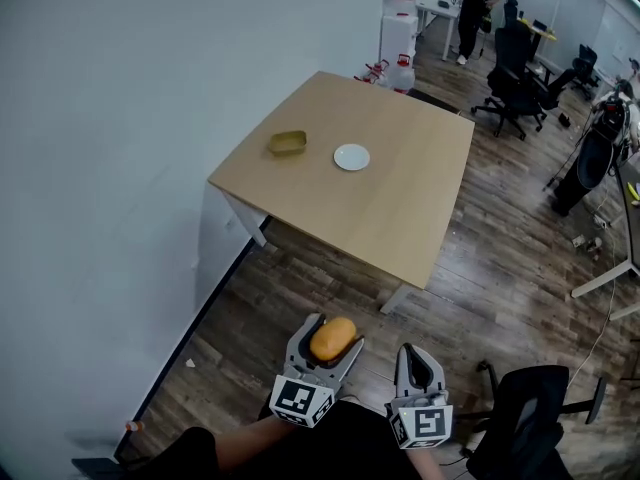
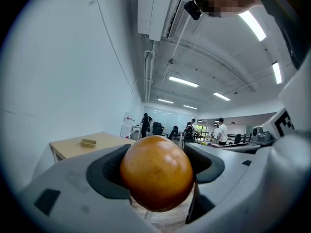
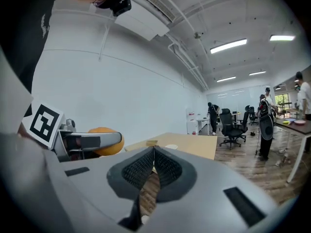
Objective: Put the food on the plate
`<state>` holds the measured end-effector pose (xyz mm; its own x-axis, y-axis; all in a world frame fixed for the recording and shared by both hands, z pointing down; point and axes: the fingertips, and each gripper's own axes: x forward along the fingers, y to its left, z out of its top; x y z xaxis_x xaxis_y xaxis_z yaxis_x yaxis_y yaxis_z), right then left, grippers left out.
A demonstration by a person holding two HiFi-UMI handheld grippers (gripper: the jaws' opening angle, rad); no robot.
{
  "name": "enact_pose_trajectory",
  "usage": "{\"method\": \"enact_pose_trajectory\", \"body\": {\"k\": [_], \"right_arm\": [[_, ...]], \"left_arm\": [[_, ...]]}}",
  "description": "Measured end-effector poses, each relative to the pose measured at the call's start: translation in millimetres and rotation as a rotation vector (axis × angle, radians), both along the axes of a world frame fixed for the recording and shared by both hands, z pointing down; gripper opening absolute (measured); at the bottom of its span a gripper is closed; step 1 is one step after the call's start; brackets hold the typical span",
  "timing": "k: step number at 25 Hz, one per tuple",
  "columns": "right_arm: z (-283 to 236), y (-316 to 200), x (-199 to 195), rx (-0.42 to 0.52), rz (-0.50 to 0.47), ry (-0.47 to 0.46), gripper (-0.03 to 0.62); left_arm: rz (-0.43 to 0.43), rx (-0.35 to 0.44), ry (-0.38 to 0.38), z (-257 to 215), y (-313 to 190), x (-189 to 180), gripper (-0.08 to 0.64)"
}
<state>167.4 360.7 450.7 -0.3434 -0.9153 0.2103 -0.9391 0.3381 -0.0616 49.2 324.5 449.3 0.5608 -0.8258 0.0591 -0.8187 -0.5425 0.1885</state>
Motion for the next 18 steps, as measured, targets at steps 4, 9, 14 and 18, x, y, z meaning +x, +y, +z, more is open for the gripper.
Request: {"method": "enact_pose_trajectory", "body": {"k": [4, 9, 14, 18], "right_arm": [[13, -37, -15, -0.043, -0.008, 0.019, 0.06], [20, -110, -35, -0.046, -0.02, 0.058, 0.06], [13, -179, -51, -0.087, -0.003, 0.099, 0.06], [7, -230, -66, -0.11, 0.018, 0.103, 0.06]], "left_arm": [[0.004, -0.02, -0.006, 9, -45, -12, 0.33], [-0.009, -0.069, 0.019, 28, -114, -30, 0.33], [-0.001, -0.108, 0.047, 32, -172, -52, 0.33], [0.009, -0.112, 0.026, 26, -221, -76, 0.33]]}}
